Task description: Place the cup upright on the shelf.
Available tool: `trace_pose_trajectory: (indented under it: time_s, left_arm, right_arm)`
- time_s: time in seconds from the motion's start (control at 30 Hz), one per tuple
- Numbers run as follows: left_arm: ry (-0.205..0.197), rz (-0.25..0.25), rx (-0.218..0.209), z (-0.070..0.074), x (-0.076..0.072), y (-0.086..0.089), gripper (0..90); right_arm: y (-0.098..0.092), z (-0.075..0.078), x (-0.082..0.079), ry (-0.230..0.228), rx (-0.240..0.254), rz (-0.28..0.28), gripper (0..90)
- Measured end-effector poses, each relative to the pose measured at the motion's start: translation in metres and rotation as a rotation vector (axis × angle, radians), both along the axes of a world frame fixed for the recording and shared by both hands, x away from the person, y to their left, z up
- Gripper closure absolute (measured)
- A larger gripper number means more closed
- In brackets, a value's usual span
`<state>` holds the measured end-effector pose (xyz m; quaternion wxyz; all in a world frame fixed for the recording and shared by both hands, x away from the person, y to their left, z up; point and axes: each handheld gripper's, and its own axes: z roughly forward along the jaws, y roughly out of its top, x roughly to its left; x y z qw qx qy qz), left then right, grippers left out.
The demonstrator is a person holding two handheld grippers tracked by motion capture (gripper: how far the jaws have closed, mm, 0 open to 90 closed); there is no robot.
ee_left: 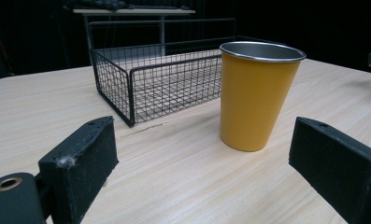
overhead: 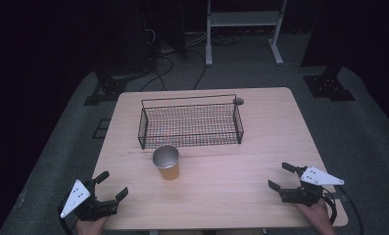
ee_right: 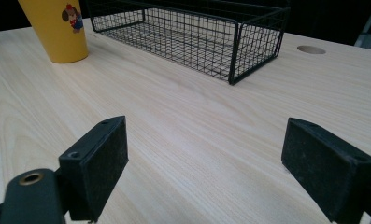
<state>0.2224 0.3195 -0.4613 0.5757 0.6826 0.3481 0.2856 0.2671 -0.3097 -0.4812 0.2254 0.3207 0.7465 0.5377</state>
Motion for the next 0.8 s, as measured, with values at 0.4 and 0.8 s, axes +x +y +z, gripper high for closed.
trace_pose_trajectory:
  time_s: [0.4,0.8]
  left_arm:
    - [0.013,-0.068,0.043,0.006,0.016,-0.019,6.8]
    - [0.043,-0.119,0.091,0.007,0.028,-0.037,6.8]
  right_arm:
    - [0.0,0.0,0.0,0.002,0.005,-0.004,13.6]
    - [-0.001,0.0,0.0,0.003,0.005,-0.004,13.6]
